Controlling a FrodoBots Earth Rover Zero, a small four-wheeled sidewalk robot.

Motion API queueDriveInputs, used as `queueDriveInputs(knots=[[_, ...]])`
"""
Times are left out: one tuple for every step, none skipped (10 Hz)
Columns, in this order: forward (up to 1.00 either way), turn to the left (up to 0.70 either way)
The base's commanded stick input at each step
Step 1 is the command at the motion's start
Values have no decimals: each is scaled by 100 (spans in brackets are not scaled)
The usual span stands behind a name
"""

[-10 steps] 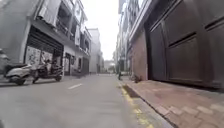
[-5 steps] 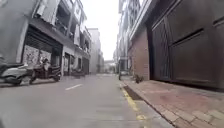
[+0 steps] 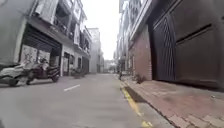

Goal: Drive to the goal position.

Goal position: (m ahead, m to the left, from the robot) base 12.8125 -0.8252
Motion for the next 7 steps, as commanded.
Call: queueDriveInputs(knots=[[46,0],[46,0],[46,0],[46,0],[46,0],[46,0],[46,0]])
